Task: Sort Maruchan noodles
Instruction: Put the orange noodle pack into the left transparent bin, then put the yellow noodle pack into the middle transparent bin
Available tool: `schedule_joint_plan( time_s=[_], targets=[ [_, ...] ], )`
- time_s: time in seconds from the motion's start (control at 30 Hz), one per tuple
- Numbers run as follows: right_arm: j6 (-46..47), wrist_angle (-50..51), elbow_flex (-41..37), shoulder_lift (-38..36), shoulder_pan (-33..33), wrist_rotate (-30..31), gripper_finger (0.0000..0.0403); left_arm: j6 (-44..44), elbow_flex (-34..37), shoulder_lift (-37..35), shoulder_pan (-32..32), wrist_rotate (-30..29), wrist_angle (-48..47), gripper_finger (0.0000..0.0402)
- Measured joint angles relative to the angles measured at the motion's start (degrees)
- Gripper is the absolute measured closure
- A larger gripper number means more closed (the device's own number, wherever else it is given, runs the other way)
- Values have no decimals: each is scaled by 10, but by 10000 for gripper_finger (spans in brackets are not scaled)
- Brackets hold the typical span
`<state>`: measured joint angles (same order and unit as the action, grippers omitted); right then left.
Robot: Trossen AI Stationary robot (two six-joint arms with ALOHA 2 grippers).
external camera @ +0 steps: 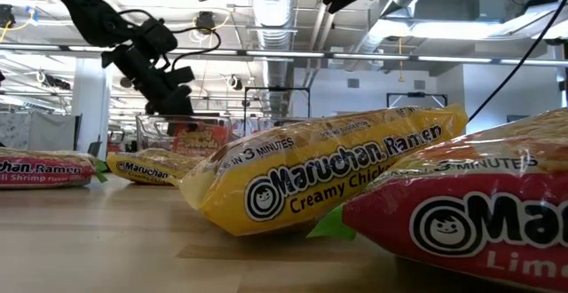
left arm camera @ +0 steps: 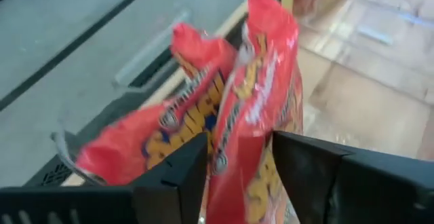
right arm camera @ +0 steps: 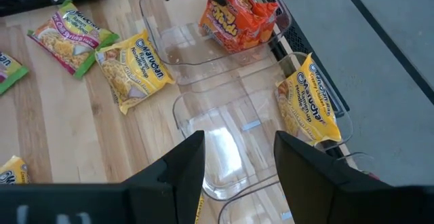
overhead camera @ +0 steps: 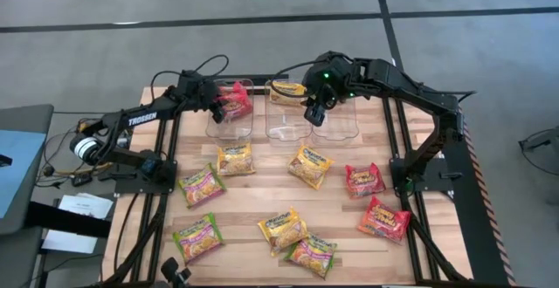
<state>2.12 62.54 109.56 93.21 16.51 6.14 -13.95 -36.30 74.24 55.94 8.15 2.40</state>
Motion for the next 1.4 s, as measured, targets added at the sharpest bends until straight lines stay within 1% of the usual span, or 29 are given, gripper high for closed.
schedule_joint_plan(
  time_s=[0.1, 0.23, 0.43, 0.53, 0.63, 0.77, 0.87, 0.93, 1.1, 1.2, 1.3, 1.4],
  targets=[
    [0, 0, 0, 0, 0, 0, 204, 9, -23, 0, 0, -22, -18, 233],
    [-1, 0, 0, 0, 0, 0, 204, 8, -65, 0, 0, -44, -80, 230],
    [-4, 5, 0, 0, 0, 4, 204, 15, -157, 0, 0, -43, -194, 230],
    [11, 6, 0, 0, 0, 6, 204, 24, -222, 0, 0, -24, -254, 230],
    [16, 34, 0, 0, 0, 6, 203, 25, -280, 0, 0, 16, -291, 230],
    [54, 89, -4, 0, -4, 14, 197, 41, -333, -1, -1, 75, -306, 230],
    [83, 110, -18, 1, -12, 14, 191, 58, -359, -1, -1, 137, -307, 230],
    [89, 124, -24, 1, -18, 5, 187, 75, -370, -1, -1, 192, -310, 230],
    [96, 118, -53, 6, -37, -99, 183, 112, -387, -1, -1, 343, -315, 230],
    [101, 115, -72, 7, -45, -154, 183, 134, -394, -1, -6, 415, -316, 230],
    [101, 95, -103, 9, -53, -212, 183, 157, -402, -10, -16, 461, -316, 230],
    [101, 52, -145, 9, -62, -260, 183, 167, -407, -32, -32, 482, -315, 230]
  ],
)
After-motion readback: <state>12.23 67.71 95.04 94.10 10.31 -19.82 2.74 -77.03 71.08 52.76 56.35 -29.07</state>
